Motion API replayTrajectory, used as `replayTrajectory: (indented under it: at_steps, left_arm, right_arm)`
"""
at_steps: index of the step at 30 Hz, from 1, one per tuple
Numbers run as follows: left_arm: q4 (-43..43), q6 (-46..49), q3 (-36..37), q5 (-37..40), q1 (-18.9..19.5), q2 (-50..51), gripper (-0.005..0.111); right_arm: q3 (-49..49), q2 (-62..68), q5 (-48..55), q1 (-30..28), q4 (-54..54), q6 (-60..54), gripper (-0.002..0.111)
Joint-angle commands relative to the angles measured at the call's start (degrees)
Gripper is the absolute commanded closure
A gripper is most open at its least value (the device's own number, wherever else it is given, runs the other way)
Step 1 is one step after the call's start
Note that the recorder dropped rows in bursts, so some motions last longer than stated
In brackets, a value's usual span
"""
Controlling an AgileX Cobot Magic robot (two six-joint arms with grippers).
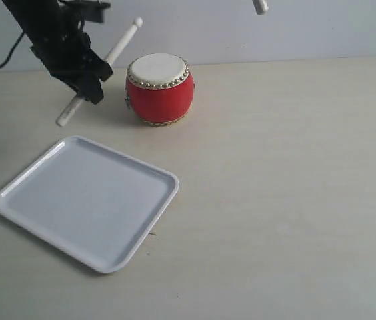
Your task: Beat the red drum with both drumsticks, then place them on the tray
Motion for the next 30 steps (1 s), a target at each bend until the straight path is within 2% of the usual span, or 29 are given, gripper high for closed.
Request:
replayTrajectory:
  at_steps: [1,6,8,12,14,30]
  left_arm:
    - [-0.6,0.0,-0.4,0.0,-0.1,-8.0,0.107]
    - [-0.6,0.0,-0.4,0.0,-0.1,-16.1,0.107]
    - [-0.6,0.0,-0.4,0.0,-0.1,-18.7,0.107]
    - [-0.6,0.0,-0.4,0.0,-0.1,-20.5,0.107]
    - [-0.2,0.0,-0.4,0.0,-0.1,-20.5,0.107]
    - [0.7,-1.5,-0.2,0.0,-0.1,-20.4,0.107]
  right_arm:
    - [-0.1,2.2,-0.4,0.0,1.8,0.1,0.108]
    - [-0.1,12.2,-0.4,0.0,2.3,0.1,0.108]
    - [-0.1,20.5,-0.4,0.0,4.2,0.1,0.108]
    - [-0.1,32.2,-0.4,0.0,4.4,-0.4,0.108]
    - [-0.2,34.2,-0.4,0.0,4.2,-0.4,0.108]
    - [-0.2,13.6,-0.4,0.0,4.6,-0.4,0.108]
